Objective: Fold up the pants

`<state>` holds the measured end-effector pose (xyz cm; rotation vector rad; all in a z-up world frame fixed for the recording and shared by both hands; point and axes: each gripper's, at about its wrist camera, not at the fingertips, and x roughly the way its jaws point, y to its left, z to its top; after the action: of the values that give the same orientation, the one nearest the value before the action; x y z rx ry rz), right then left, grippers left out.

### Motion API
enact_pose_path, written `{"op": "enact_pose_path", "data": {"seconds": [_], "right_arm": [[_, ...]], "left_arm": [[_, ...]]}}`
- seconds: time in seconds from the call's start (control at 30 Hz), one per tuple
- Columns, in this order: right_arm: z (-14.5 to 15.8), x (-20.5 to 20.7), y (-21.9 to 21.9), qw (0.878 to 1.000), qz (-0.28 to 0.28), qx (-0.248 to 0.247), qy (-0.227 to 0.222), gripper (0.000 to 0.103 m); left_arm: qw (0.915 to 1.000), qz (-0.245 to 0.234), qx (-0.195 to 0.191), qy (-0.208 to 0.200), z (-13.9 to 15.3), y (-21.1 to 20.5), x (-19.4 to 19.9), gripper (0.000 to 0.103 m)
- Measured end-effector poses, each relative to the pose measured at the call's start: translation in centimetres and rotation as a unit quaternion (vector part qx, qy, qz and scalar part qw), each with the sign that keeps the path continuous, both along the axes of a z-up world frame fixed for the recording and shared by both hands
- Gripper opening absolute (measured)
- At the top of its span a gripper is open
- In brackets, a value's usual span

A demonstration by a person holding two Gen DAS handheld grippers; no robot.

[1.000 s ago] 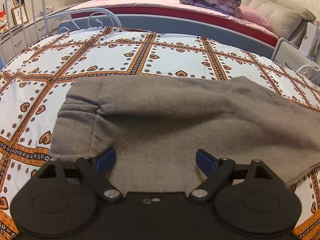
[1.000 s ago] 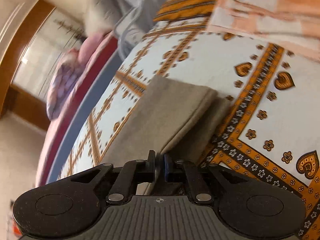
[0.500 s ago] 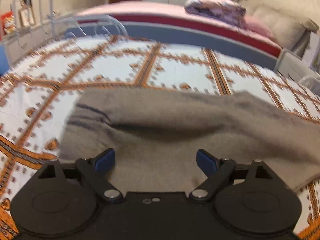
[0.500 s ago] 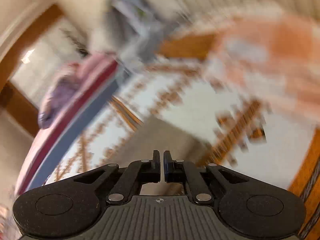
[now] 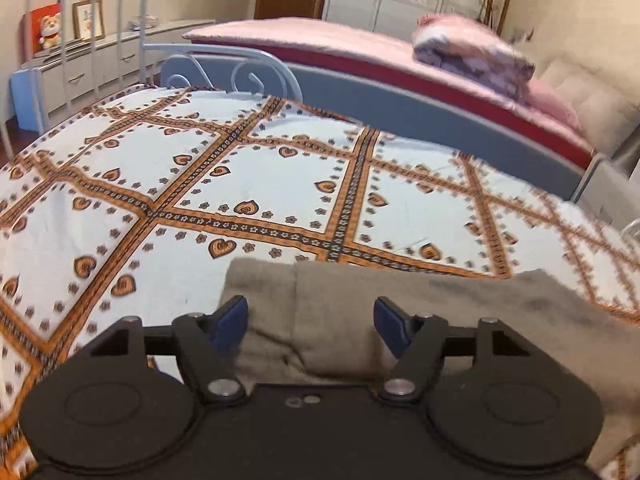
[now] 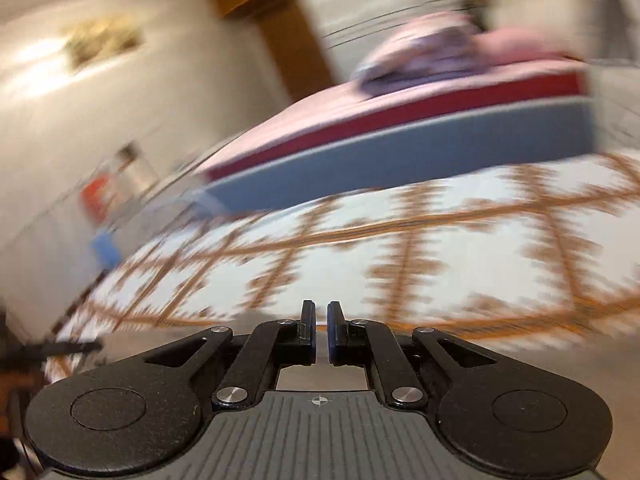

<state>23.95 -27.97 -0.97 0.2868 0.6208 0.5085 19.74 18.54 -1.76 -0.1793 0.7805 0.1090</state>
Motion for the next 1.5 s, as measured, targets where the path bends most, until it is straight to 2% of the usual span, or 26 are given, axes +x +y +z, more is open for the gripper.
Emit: {"op": "enact_pose_path", "data": {"seconds": [0.1, 0.27, 0.33, 0.37, 0.47, 0.57, 0.63, 0.73, 0.83, 0.9, 0.97, 1.0, 1.03, 1.07, 1.17, 1.2, 1.23, 1.37, 1.4, 1.43, 1.47, 1.5], "right_arm": [[-1.9, 4.2, 6.1, 0.999, 0.042, -0.023, 0.02, 0.007], [-5.1, 8.6, 11.9, 0.993, 0.086, -0.071, 0.04, 0.007], [-6.0, 9.7, 12.5, 0.991, 0.095, -0.083, 0.048, 0.007], [-6.4, 10.3, 12.7, 0.99, 0.103, -0.085, 0.054, 0.007], [-7.3, 11.5, 13.6, 0.984, 0.136, -0.094, 0.071, 0.007], [-7.9, 12.0, 14.1, 0.977, 0.159, -0.114, 0.079, 0.007], [-7.6, 12.0, 14.2, 0.976, 0.165, -0.122, 0.069, 0.007], [-7.5, 12.2, 13.9, 0.976, 0.157, -0.133, 0.069, 0.009], [-7.9, 12.0, 13.7, 0.976, 0.158, -0.124, 0.08, 0.01], [-7.7, 11.6, 14.0, 0.976, 0.158, -0.137, 0.066, 0.012], [-7.4, 11.6, 13.7, 0.978, 0.146, -0.133, 0.06, 0.027], [-7.3, 11.5, 13.5, 0.98, 0.139, -0.13, 0.054, 0.05], [-7.2, 11.4, 13.2, 0.982, 0.137, -0.123, 0.048, 0.079], [-7.1, 11.3, 13.0, 0.982, 0.143, -0.112, 0.046, 0.083], [-6.9, 10.9, 13.1, 0.98, 0.165, -0.103, 0.033, 0.082], [-6.9, 10.8, 13.5, 0.979, 0.168, -0.113, 0.028, 0.074], [-7.0, 10.7, 13.9, 0.976, 0.176, -0.124, 0.026, 0.059], [-7.8, 10.7, 15.5, 0.969, 0.192, -0.149, 0.037, 0.055], [-7.9, 10.7, 15.8, 0.967, 0.197, -0.155, 0.041, 0.05], [-7.9, 10.6, 16.1, 0.965, 0.207, -0.158, 0.042, 0.033], [-7.8, 10.3, 16.3, 0.962, 0.222, -0.154, 0.045, 0.031], [-7.6, 9.8, 16.5, 0.959, 0.229, -0.165, 0.033, 0.019]], "left_arm": [[0.9997, 0.015, -0.014, 0.01, -1.7, 0.9, 1.4, 0.059], [0.9997, 0.004, -0.019, 0.011, -2.1, 1.3, 2.5, 0.059], [0.9996, -0.003, -0.022, 0.016, -2.0, 1.5, 3.0, 0.058], [0.9995, -0.009, -0.023, 0.018, -2.0, 1.5, 3.1, 0.053], [0.9993, -0.017, -0.027, 0.021, -2.4, 1.6, 2.8, 0.049], [0.9994, -0.015, -0.026, 0.017, -2.6, 1.4, 2.7, 0.049], [0.9995, -0.012, -0.026, 0.014, -2.4, 1.4, 2.6, 0.049], [0.9998, -0.007, -0.016, 0.009, -2.5, 1.1, 2.4, 0.052], [1.0, -0.006, -0.002, 0.006, -2.6, 0.8, 2.4, 0.062], [1.0, -0.005, -0.006, 0.004, -2.5, 0.9, 2.4, 0.064], [0.9999, -0.004, -0.01, 0.002, -2.5, 1.1, 2.3, 0.064], [0.9999, -0.002, -0.014, 0.002, -2.5, 1.2, 2.3, 0.064], [0.9999, -0.002, -0.016, 0.002, -2.5, 1.3, 2.3, 0.064], [0.9998, -0.004, -0.019, 0.003, -2.5, 1.3, 2.3, 0.063], [0.9997, -0.003, -0.023, 0.002, -2.3, 1.4, 2.3, 0.055], [0.9997, -0.002, -0.025, 0.001, -2.3, 1.4, 2.3, 0.052], [0.9997, -0.004, -0.025, 0.002, -2.2, 1.4, 2.3, 0.052], [0.9995, -0.008, -0.03, 0.006, -2.6, 1.4, 2.4, 0.049], [0.9993, -0.01, -0.036, 0.004, -2.6, 1.5, 2.3, 0.042], [0.9991, -0.013, -0.041, -0.002, -2.5, 1.6, 2.1, 0.039], [0.9993, -0.013, -0.033, -0.008, -2.3, 1.5, 1.9, 0.026], [0.9997, -0.004, -0.014, -0.02, -1.9, 1.3, 1.6, 0.012]]}}
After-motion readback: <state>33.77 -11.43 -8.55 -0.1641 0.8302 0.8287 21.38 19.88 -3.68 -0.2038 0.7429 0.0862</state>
